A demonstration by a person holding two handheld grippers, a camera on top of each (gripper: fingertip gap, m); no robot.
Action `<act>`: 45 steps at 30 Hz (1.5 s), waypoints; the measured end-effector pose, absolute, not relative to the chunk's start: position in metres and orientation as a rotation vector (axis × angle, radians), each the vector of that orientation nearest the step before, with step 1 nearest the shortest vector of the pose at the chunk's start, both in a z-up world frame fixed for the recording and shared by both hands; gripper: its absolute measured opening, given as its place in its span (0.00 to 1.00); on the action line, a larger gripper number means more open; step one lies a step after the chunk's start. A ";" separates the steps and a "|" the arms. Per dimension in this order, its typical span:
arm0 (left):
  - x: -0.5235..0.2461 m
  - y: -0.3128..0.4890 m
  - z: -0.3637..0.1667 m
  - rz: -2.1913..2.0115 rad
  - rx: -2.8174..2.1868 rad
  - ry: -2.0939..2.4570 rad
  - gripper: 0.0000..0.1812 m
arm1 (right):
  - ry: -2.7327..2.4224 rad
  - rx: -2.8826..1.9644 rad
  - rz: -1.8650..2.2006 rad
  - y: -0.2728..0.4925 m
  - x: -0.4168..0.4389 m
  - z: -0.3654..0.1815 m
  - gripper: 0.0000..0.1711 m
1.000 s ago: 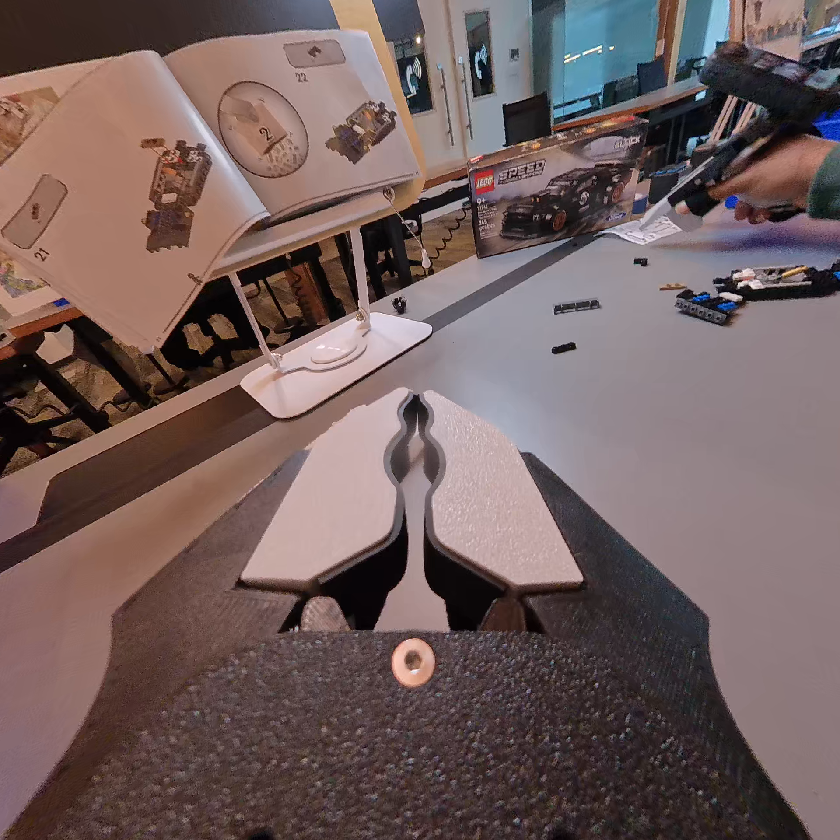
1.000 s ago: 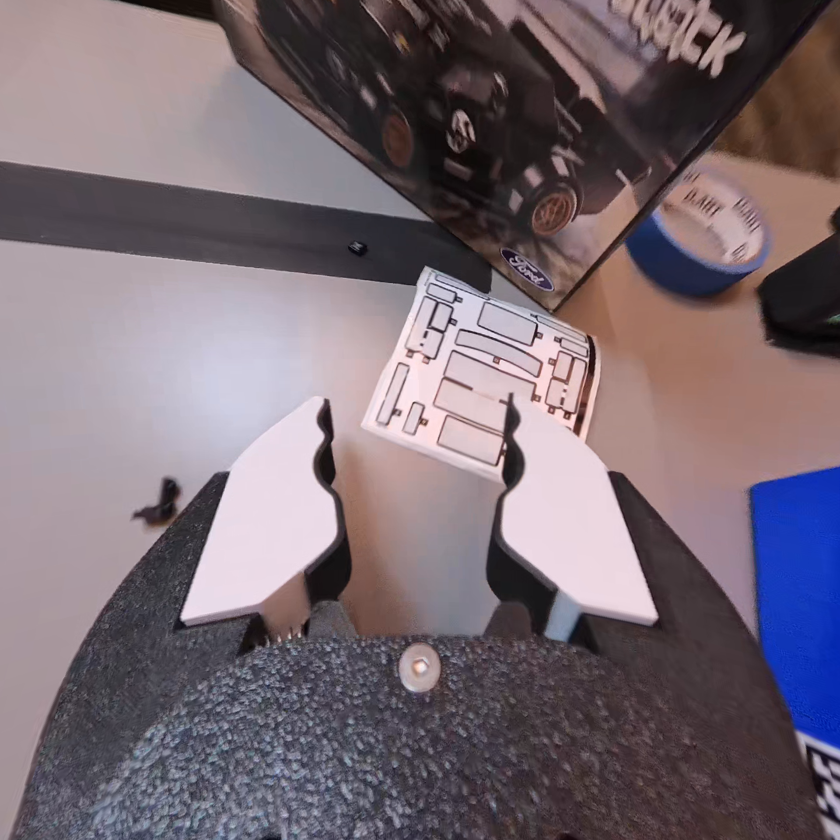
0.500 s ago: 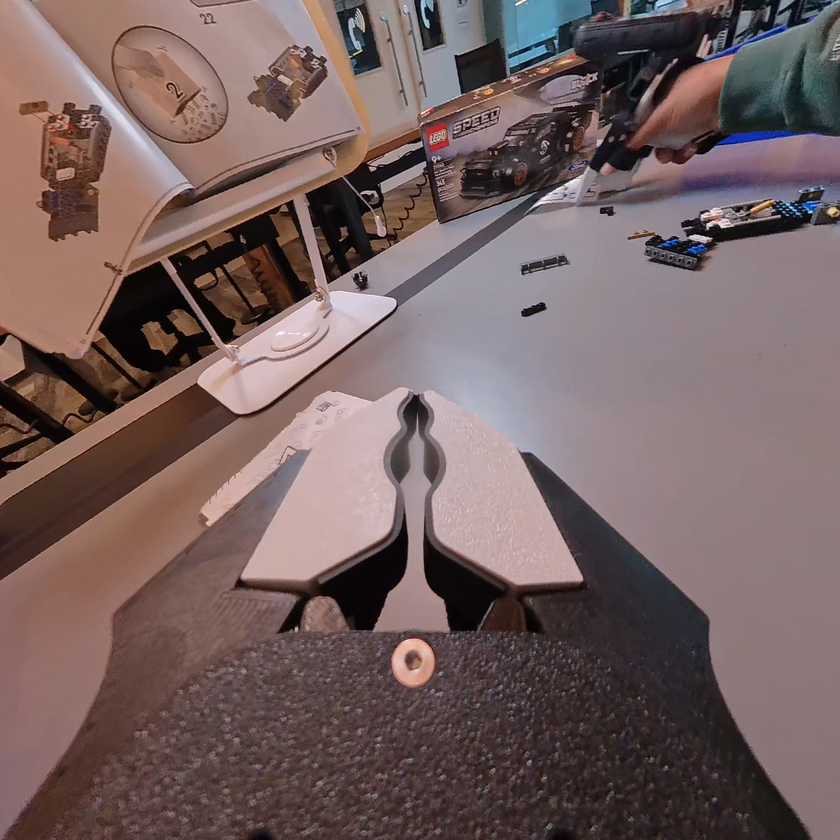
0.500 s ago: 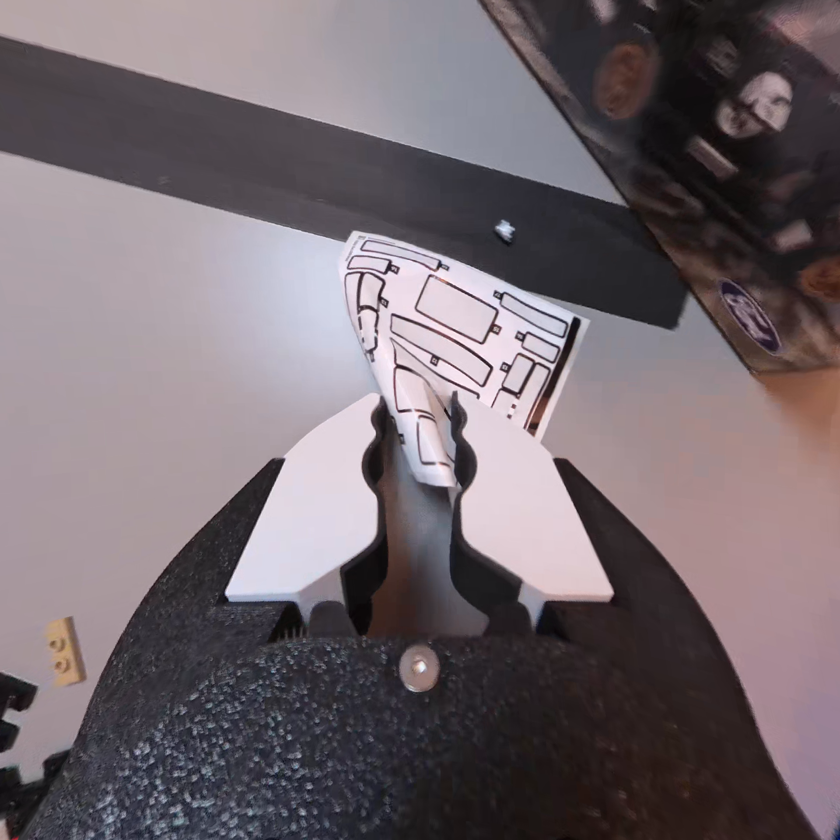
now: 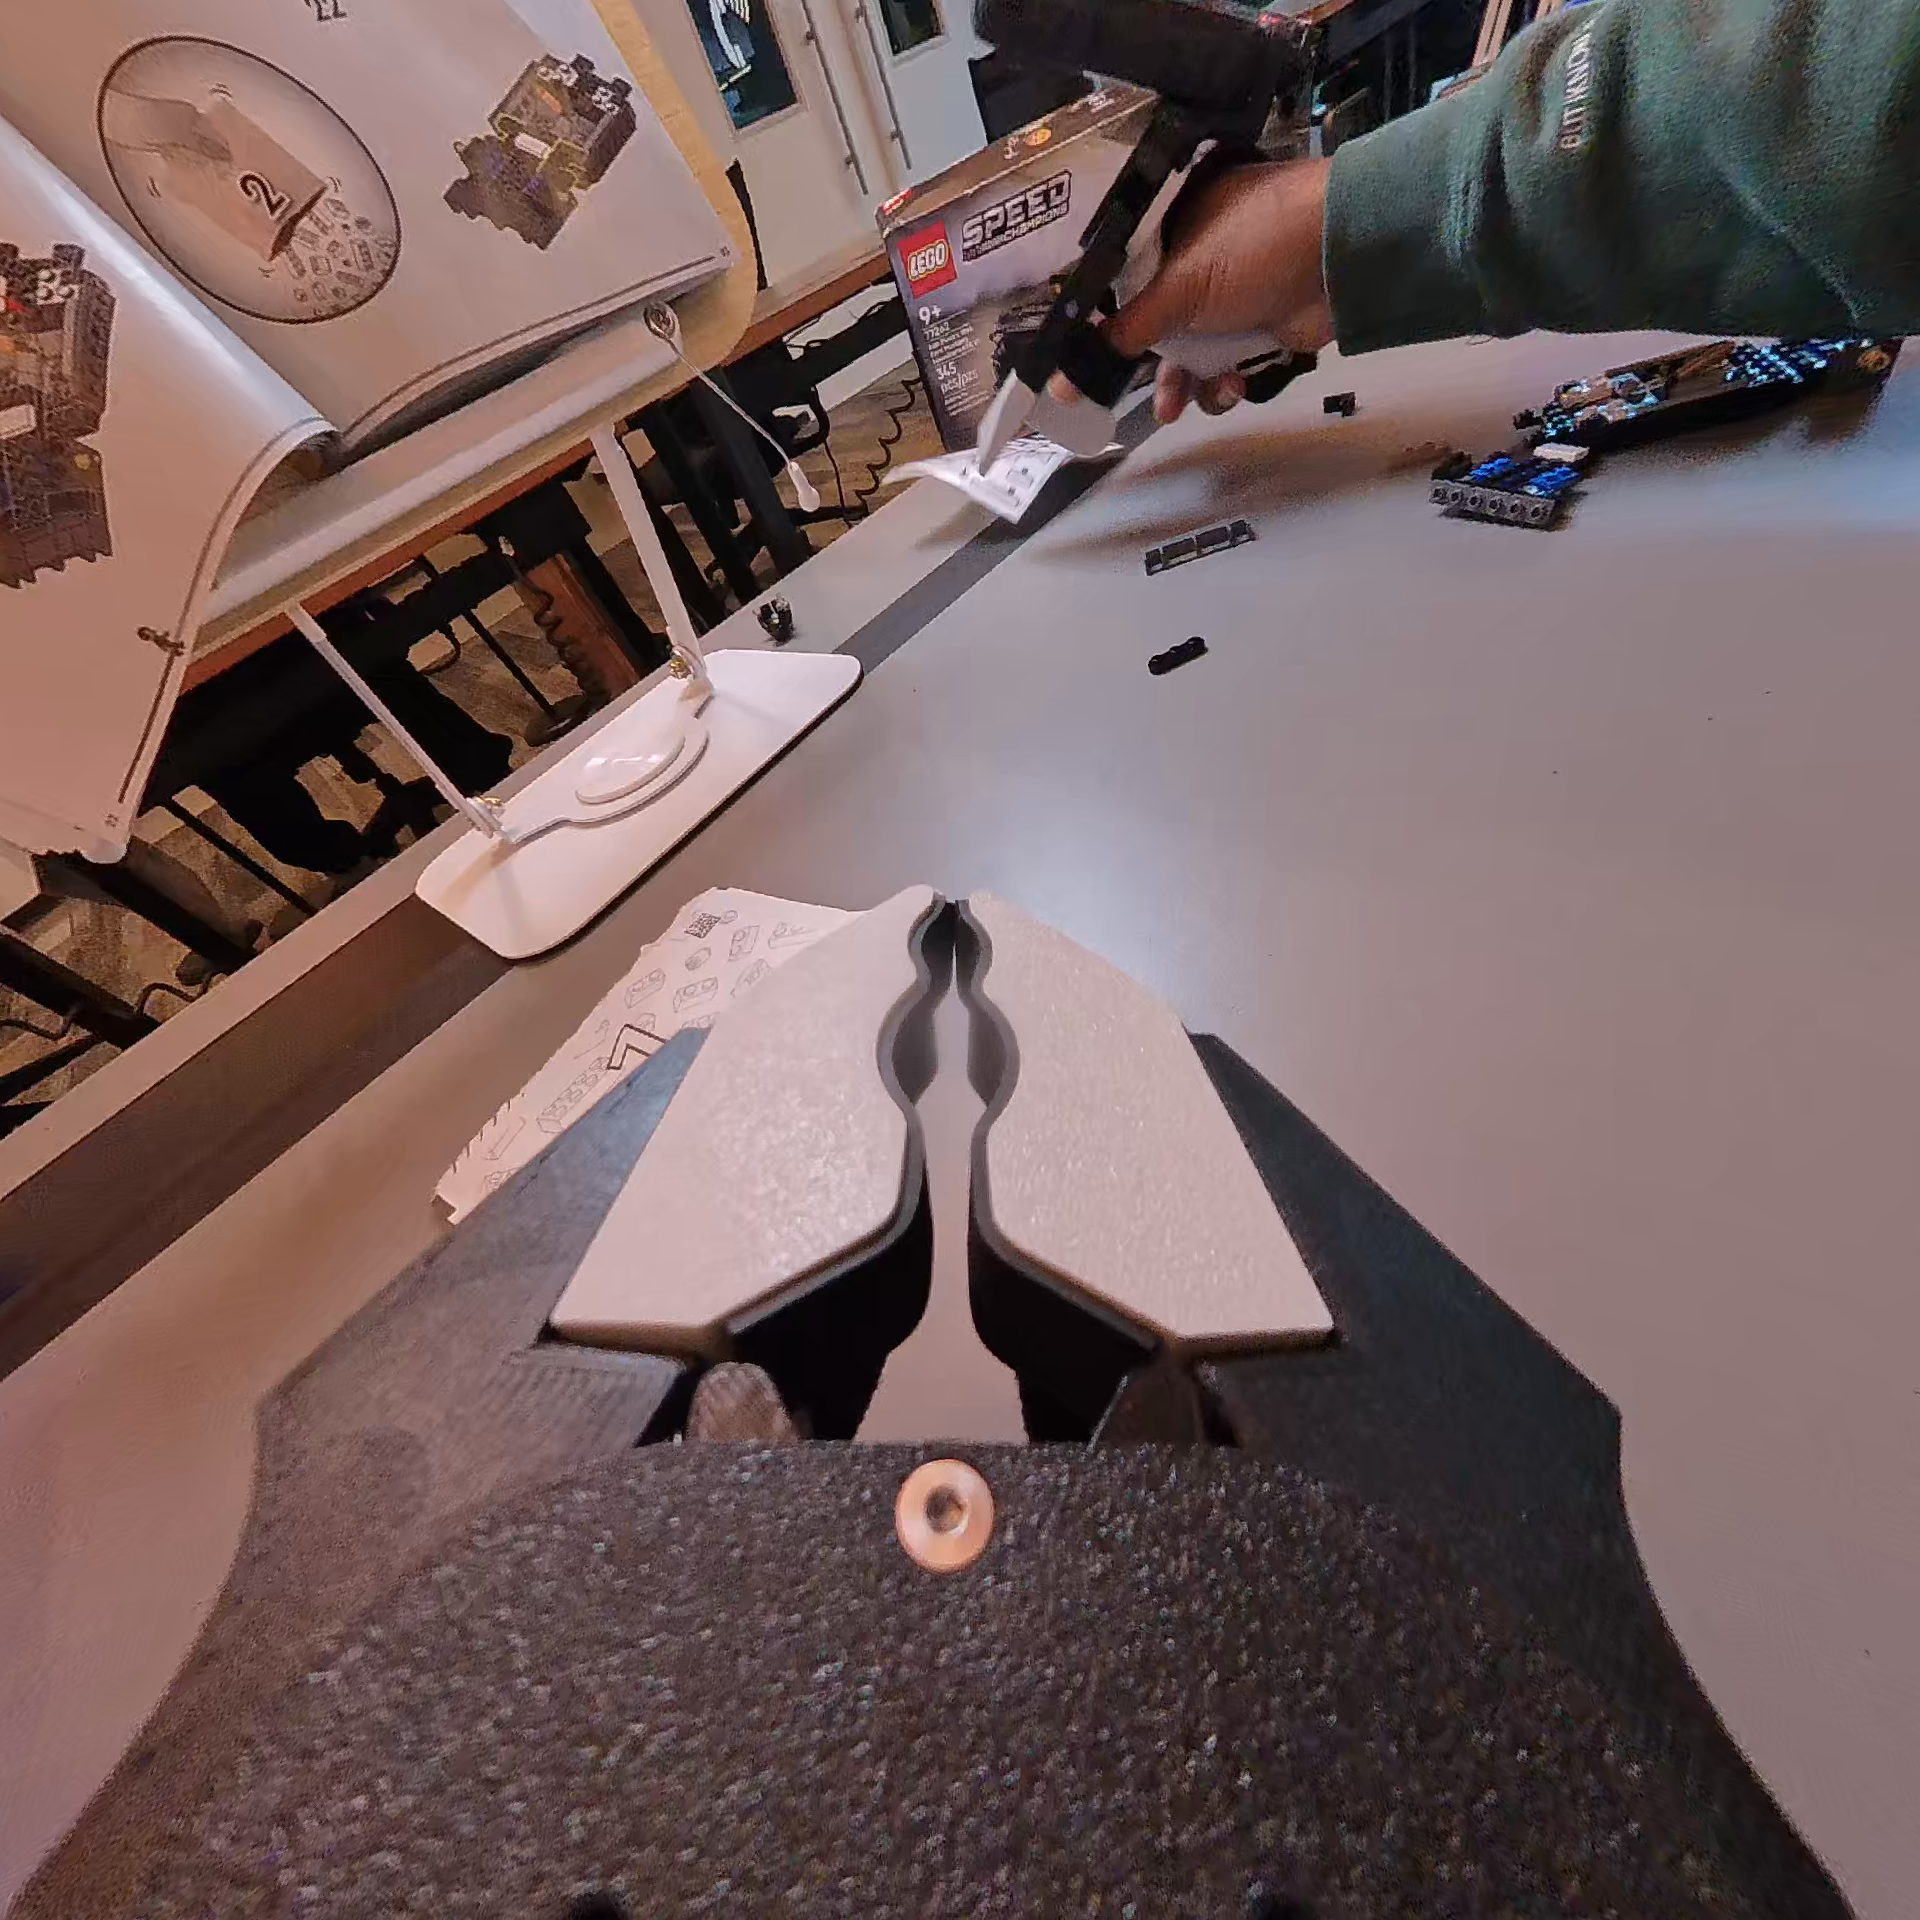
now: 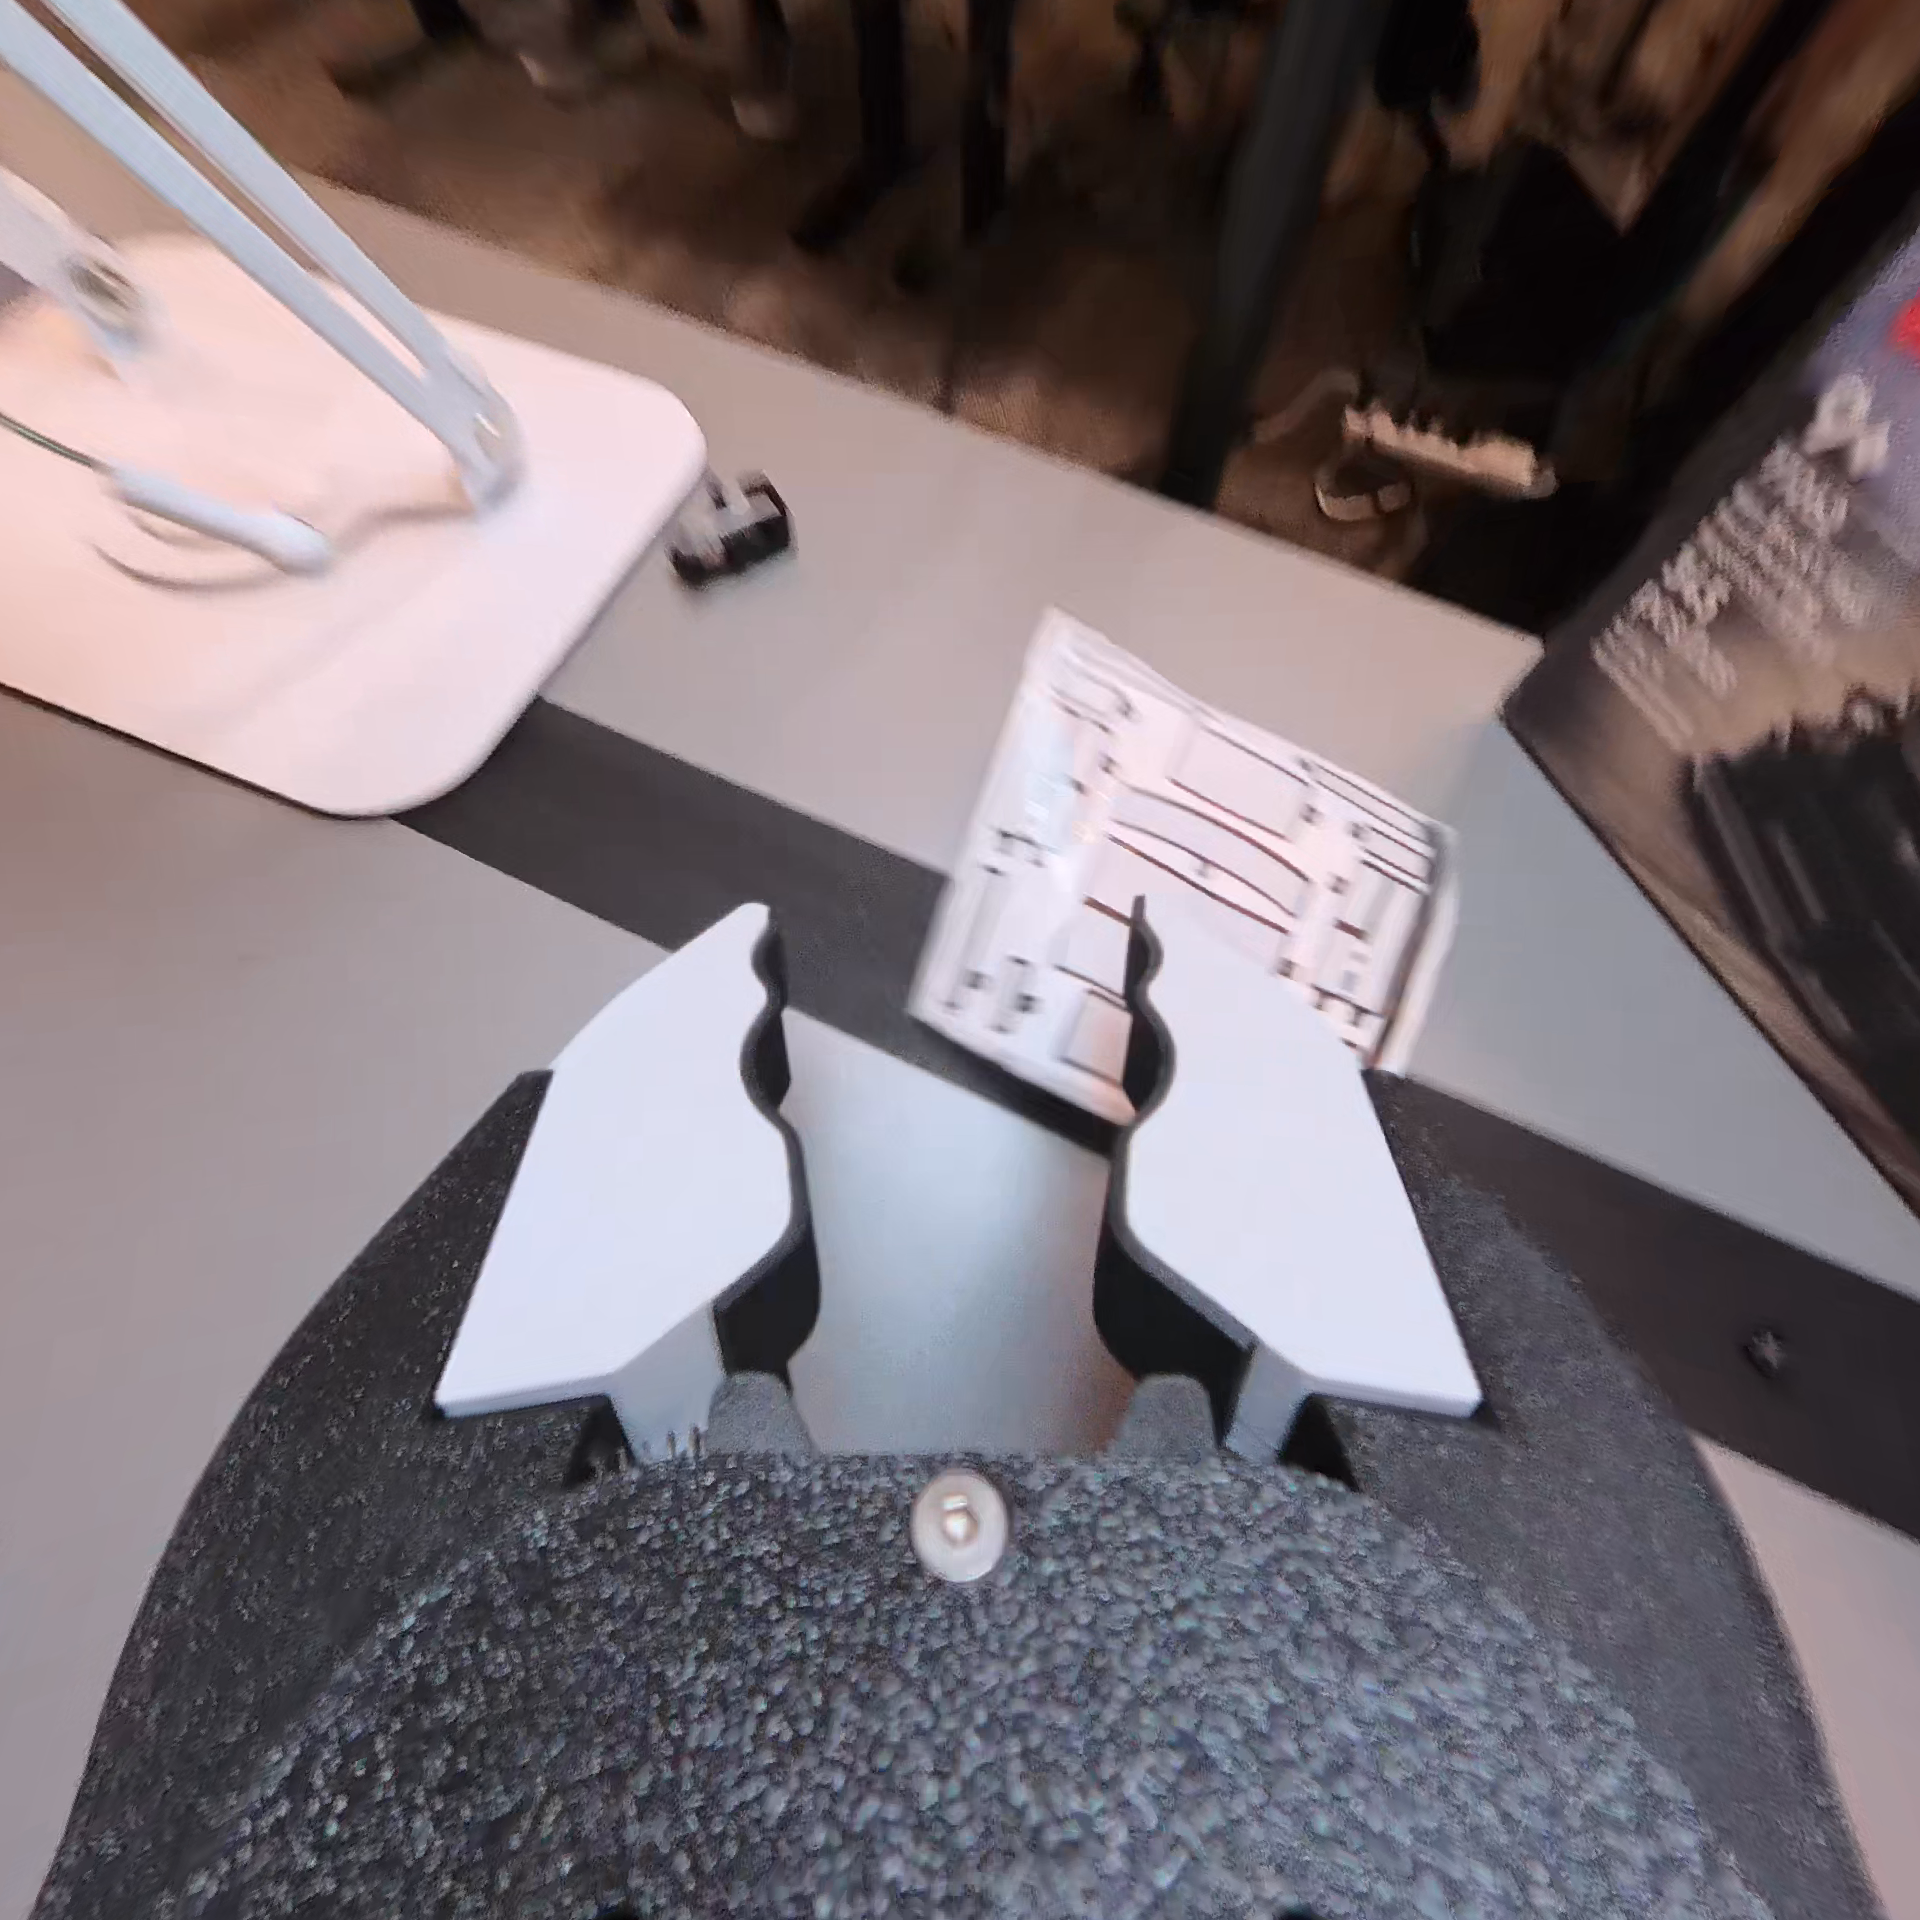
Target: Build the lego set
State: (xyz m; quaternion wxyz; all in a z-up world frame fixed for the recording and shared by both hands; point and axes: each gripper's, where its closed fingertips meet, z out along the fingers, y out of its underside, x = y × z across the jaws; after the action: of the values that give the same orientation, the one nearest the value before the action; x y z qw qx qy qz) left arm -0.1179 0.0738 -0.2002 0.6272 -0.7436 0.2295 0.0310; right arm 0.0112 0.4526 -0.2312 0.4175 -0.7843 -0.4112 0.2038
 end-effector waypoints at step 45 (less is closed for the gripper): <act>-0.115 0.077 -0.213 0.045 -1.744 0.565 0.00 | -1.092 -1.838 0.657 0.446 0.124 -0.192 0.04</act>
State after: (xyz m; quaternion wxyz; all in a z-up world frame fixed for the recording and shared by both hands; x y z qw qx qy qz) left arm -0.1148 0.0773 -0.2125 0.6081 -0.7549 0.2447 0.0195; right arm 0.1240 0.4460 -0.1923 0.4373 -0.7390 -0.4391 0.2642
